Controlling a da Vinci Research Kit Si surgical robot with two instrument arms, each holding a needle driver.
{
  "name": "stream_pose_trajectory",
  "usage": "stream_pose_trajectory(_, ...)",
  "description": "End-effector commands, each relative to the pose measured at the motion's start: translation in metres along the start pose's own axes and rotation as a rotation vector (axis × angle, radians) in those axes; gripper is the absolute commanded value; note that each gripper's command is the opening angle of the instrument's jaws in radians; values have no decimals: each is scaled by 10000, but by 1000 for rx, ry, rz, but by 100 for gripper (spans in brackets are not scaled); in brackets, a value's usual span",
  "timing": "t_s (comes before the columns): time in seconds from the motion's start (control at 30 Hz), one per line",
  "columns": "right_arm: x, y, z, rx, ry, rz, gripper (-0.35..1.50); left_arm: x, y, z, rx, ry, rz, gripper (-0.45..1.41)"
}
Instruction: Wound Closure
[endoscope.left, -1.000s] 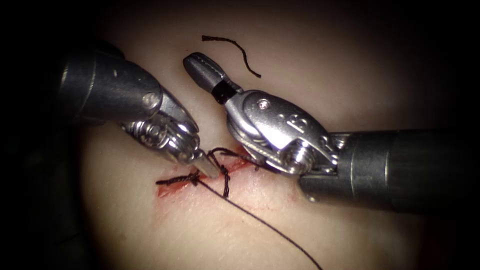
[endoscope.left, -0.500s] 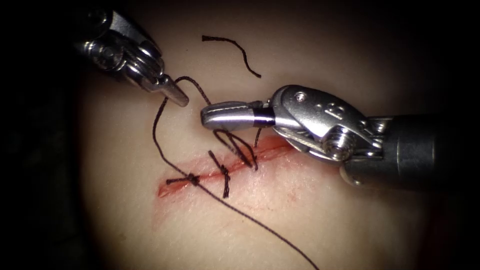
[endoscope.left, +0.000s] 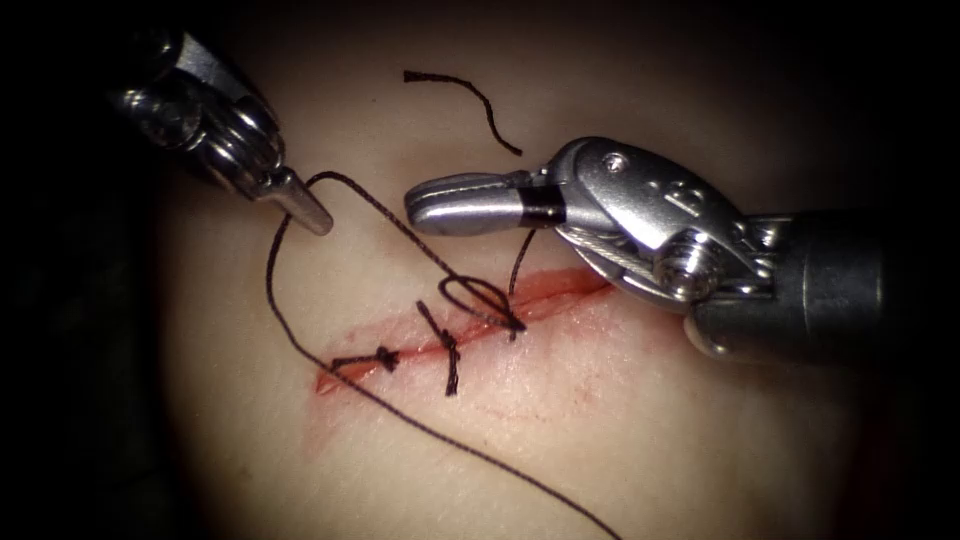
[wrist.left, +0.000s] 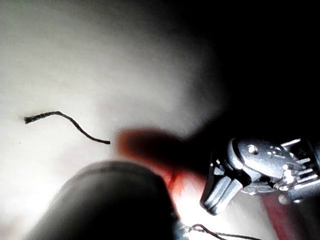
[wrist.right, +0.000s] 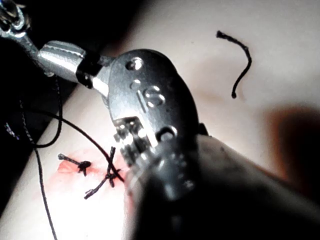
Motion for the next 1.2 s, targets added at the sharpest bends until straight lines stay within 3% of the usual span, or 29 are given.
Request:
stream_pose_trajectory(0.03, -2, 13, -4, -22, -2, -5, -35, 6, 2, -4, 11, 8, 1, -45)
stream_pose_trajectory(0.1, -20, 23, -20, -54, -61, -29, -35, 10, 7, -28, 37, 42, 25, -45)
stream_pose_trajectory(0.2, -39, 25, -26, -59, -106, -49, -35, 12, 9, -29, 38, 50, 46, -45)
stream_pose_trajectory(0.3, -49, 23, -26, -56, -162, -85, -35, 12, 8, -27, 77, 41, 172, -45)
stream_pose_trajectory(0.4, -51, 22, -26, -47, -234, -119, -35, 3, 5, -28, 77, -47, 314, -45)
stream_pose_trajectory(0.43, -53, 22, -26, -16, -270, -143, -35, -7, 2, -30, 30, -125, 337, -45)
stream_pose_trajectory(0.47, -54, 21, -25, -3, -279, -143, -35, -11, 1, -32, -29, -145, 341, -45)
stream_pose_trajectory(0.57, -62, 15, -17, 62, -299, -152, -35, -6, 4, -38, -107, -96, 347, -45)
stream_pose_trajectory(0.73, -85, -11, 6, 229, -327, -145, -35, 10, 14, -35, -10, -54, 367, -45)
stream_pose_trajectory(0.83, -109, -41, 27, 330, -357, -63, -35, 24, 16, -32, 9, 3, 355, -45)
stream_pose_trajectory(0.93, -116, -58, 40, 400, -324, -13, -35, 30, 16, -32, 27, 59, 349, -45)
stream_pose_trajectory(1.07, -100, -70, 50, 438, -218, 44, -35, 38, 9, -29, 41, 106, 285, -45)
stream_pose_trajectory(1.2, -76, -61, 52, 415, -81, 79, -35, 34, 4, -3, 116, 118, 221, -45)
